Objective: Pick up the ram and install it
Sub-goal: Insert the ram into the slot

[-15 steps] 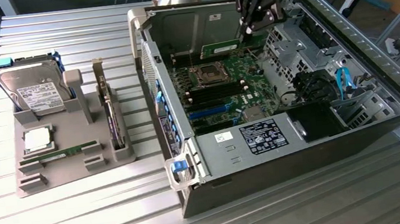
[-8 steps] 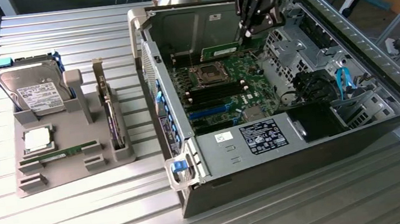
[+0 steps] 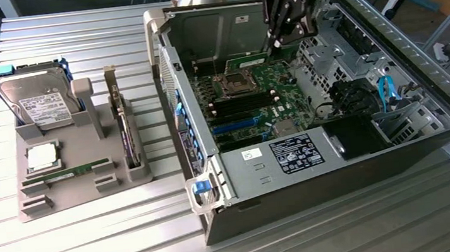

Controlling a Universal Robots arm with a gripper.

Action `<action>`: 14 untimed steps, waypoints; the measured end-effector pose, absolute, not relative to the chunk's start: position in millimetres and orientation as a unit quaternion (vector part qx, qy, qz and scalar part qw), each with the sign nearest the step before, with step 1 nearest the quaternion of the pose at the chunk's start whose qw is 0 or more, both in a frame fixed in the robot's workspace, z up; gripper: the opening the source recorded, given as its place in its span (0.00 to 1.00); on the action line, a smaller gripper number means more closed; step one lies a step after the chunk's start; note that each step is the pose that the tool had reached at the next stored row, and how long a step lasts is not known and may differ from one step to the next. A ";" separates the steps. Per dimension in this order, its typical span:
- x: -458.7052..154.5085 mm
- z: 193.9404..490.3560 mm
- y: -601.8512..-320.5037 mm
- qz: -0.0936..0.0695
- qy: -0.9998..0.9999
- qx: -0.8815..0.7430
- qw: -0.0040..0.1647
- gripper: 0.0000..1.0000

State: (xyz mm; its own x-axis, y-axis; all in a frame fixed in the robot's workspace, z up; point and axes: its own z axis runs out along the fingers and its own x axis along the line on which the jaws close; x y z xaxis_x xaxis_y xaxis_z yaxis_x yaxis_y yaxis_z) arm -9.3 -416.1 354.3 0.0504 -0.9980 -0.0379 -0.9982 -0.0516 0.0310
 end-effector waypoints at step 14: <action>-9.0 330.6 -416.1 0.024 0.689 -0.725 0.002 0.12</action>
